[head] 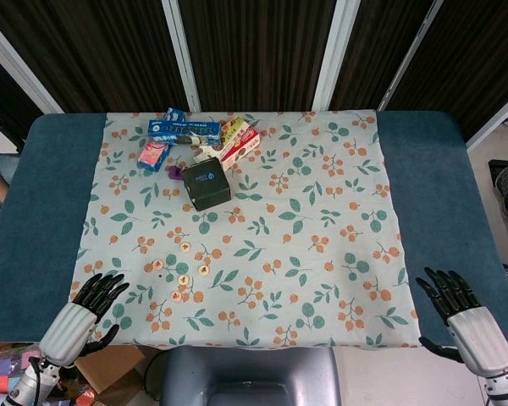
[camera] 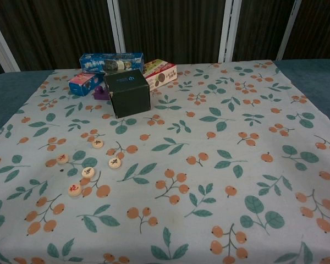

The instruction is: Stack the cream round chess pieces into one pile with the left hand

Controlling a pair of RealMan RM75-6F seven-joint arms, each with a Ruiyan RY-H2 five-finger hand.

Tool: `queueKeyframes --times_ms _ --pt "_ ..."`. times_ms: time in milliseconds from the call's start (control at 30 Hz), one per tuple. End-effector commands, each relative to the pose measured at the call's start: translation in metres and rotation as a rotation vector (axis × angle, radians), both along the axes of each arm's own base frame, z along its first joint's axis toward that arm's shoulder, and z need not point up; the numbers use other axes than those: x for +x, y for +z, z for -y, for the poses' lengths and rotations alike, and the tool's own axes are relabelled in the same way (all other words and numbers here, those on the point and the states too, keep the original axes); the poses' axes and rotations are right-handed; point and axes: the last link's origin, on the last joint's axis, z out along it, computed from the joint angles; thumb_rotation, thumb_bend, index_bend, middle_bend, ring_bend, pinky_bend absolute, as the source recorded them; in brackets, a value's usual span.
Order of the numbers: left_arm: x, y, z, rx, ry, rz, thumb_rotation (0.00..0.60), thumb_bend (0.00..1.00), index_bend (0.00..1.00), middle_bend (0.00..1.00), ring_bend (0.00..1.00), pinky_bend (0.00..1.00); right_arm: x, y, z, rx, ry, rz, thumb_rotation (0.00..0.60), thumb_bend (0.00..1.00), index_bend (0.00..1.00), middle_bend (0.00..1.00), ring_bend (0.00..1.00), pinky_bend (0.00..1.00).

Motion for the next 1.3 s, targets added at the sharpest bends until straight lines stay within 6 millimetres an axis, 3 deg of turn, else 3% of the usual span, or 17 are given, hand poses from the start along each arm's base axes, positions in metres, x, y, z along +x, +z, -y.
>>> queueKeyframes --times_ms 33,333,400,433,500,533,567,600,667,933,1100,1300 --pt "-0.001 -0.001 0.001 -0.005 0.012 -0.009 0.600 0.43 0.00 0.00 0.00 0.00 0.000 0.000 0.000 0.000 0.001 0.002 0.600 0.14 0.00 0.00 0.00 0.00" --pt "0.001 -0.007 0.002 -0.034 0.017 -0.017 0.600 0.43 0.00 0.00 0.00 0.00 0.000 0.000 0.000 0.006 -0.002 0.001 0.600 0.14 0.00 0.00 0.00 0.00" --pt "0.004 -0.009 0.003 -0.017 0.018 0.010 0.600 0.43 0.01 0.01 0.01 0.04 -0.001 0.001 0.000 0.008 -0.014 0.000 0.600 0.14 0.00 0.00 0.00 0.00" --pt "0.005 -0.011 0.003 0.006 0.023 0.023 0.600 0.43 0.03 0.09 0.09 0.15 -0.001 0.001 0.000 0.011 -0.018 0.000 0.600 0.14 0.00 0.00 0.00 0.00" --pt "0.007 -0.021 0.003 0.041 0.039 0.058 0.600 0.43 0.12 0.36 0.38 0.51 -0.001 0.001 0.000 0.012 -0.020 -0.002 0.600 0.14 0.00 0.00 0.00 0.00" --pt "0.007 -0.028 0.003 0.032 0.054 0.082 0.600 0.43 0.19 0.58 0.60 0.74 0.000 0.001 0.000 0.013 -0.020 -0.001 0.600 0.14 0.00 0.00 0.00 0.00" --pt "0.008 -0.036 0.003 0.013 0.076 0.112 0.600 0.44 0.26 0.77 0.80 0.90 0.000 0.001 0.001 0.012 -0.018 0.001 0.600 0.14 0.00 0.00 0.00 0.00" --pt "0.007 -0.047 0.002 -0.026 0.117 0.161 0.600 0.44 0.31 0.88 0.91 0.97 0.000 0.001 0.001 0.011 -0.018 0.002 0.600 0.14 0.00 0.00 0.00 0.00" --pt "0.003 -0.064 -0.001 -0.084 0.176 0.199 0.600 0.44 0.38 0.99 1.00 1.00 0.000 0.001 0.001 0.010 -0.019 0.003 0.600 0.14 0.00 0.00 0.00 0.00" --pt "-0.007 -0.113 -0.022 -0.140 0.282 0.194 0.600 0.44 0.39 1.00 1.00 1.00 -0.001 0.000 0.004 0.008 -0.027 0.000 0.600 0.14 0.00 0.00 0.00 0.00" --pt "-0.004 -0.134 -0.030 -0.087 0.271 0.167 0.600 0.44 0.37 1.00 1.00 1.00 -0.001 -0.001 0.005 0.010 -0.032 -0.001 0.600 0.14 0.00 0.00 0.00 0.00" --pt "0.002 -0.142 -0.042 -0.052 0.279 0.198 0.600 0.44 0.35 1.00 1.00 1.00 -0.001 0.001 0.005 0.007 -0.033 0.005 0.600 0.14 0.00 0.00 0.00 0.00"
